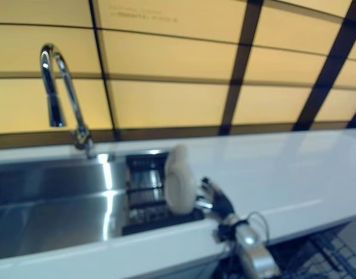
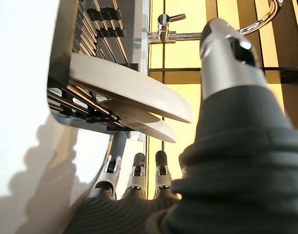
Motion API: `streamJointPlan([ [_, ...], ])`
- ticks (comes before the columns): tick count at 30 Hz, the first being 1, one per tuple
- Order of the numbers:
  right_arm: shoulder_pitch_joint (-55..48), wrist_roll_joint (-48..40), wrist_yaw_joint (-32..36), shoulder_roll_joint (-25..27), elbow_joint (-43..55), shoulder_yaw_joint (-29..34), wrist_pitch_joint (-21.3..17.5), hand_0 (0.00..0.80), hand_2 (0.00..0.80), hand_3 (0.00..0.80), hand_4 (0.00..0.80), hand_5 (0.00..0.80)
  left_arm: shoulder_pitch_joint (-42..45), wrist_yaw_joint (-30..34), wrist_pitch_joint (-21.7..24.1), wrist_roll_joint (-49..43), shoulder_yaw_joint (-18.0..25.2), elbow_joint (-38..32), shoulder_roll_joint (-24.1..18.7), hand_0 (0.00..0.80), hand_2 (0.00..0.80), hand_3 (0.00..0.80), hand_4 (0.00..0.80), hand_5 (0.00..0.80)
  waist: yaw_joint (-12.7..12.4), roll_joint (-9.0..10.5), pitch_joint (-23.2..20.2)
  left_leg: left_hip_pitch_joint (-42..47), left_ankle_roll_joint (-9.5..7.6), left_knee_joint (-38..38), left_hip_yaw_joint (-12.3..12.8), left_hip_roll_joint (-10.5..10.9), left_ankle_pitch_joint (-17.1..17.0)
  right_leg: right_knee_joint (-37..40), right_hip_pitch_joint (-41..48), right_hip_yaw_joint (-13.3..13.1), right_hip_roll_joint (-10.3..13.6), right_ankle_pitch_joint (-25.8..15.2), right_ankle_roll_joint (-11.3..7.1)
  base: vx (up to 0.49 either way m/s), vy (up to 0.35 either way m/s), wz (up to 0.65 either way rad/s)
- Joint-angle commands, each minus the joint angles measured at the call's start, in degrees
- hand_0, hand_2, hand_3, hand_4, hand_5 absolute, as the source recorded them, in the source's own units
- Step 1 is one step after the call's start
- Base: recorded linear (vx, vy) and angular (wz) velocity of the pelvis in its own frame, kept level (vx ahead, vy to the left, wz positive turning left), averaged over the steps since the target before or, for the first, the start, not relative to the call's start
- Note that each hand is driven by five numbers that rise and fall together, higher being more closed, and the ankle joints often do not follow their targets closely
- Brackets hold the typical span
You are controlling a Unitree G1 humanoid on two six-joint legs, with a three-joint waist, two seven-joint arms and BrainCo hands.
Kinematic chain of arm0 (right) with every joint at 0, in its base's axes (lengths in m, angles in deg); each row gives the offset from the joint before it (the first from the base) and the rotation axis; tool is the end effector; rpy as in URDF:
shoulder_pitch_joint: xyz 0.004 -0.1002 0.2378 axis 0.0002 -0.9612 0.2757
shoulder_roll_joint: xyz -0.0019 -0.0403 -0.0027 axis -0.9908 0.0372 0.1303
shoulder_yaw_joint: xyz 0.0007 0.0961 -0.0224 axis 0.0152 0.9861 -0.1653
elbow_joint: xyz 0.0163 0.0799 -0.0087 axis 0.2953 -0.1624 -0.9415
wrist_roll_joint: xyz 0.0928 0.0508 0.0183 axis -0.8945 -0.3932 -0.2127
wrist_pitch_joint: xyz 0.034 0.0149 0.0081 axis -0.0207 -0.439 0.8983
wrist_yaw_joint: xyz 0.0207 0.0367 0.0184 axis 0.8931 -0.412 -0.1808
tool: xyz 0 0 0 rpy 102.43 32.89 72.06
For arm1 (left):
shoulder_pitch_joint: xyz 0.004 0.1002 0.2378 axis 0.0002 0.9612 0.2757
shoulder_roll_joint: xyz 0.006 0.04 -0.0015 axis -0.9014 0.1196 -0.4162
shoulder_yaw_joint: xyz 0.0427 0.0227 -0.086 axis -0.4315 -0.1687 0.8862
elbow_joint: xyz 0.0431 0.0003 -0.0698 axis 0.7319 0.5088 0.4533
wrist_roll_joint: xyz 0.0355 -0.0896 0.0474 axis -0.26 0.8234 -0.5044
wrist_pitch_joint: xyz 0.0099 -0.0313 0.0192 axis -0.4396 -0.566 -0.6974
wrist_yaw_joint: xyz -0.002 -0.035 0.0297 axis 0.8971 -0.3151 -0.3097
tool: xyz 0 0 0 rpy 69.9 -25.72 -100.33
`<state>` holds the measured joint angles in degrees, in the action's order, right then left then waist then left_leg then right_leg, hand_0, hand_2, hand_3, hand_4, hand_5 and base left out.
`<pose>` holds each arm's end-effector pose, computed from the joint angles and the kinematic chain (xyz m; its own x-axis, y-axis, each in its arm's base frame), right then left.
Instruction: Take plates into dishwasher
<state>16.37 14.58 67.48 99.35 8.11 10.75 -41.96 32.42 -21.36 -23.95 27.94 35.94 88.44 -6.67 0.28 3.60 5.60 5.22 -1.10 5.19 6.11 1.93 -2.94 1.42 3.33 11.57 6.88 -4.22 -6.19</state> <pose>0.2330 -0.1686 0.0361 0.9337 0.3535 -0.0563 -0.3494 0.9342 0.0715 0.0559 0.2327 -0.1134 0.3205 0.2636 -0.9099 0.1572 0.9324 0.3255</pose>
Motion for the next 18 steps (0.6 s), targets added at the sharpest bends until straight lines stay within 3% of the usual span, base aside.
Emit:
streamJointPlan([
  [1, -3.03, 1.7, -1.16, -0.14, -4.64, -5.05, 7.33, 0.0, 0.0, 0.0, 0.0, 0.0, -6.56, 0.64, 2.47, 1.57, 2.56, -2.7, 0.81, 0.0, 0.0, 0.0, 0.0, 0.0, -2.56, -1.01, 3.02, 3.6, -1.29, -2.23, -2.51, 1.04, 4.74, -7.25, -1.75, 0.03, 5.28, -0.96, -6.29, 0.001, 0.04, 0.0],
  [7, -2.83, 2.99, -3.05, -0.56, -4.95, -5.06, 7.1, 0.0, 0.0, 0.0, 0.0, 0.0, -5.9, 0.99, 2.56, 3.88, 3.85, -3.02, 0.79, 0.0, 0.0, 0.0, 0.0, 0.0, -2.79, -1.45, 3.96, 3.34, -1.32, -2.9, -2.71, 1.19, 4.51, -7.94, -1.89, 0.16, 5.72, -1.12, -6.23, 0.016, 0.06, -0.08],
  [18, -2.8, 2.7, -4.29, -1.0, -5.2, -4.46, 7.39, 0.0, 0.0, 0.0, 0.0, 0.0, -4.79, 1.23, 1.8, 4.25, 5.29, -3.39, 0.75, 0.0, 0.0, 0.0, 0.0, 0.0, -3.71, -1.49, 4.5, 3.3, -1.39, -3.56, -3.42, 1.19, 4.29, -8.39, -1.25, 0.86, 6.18, -1.38, -6.39, 0.018, 0.013, 0.1],
])
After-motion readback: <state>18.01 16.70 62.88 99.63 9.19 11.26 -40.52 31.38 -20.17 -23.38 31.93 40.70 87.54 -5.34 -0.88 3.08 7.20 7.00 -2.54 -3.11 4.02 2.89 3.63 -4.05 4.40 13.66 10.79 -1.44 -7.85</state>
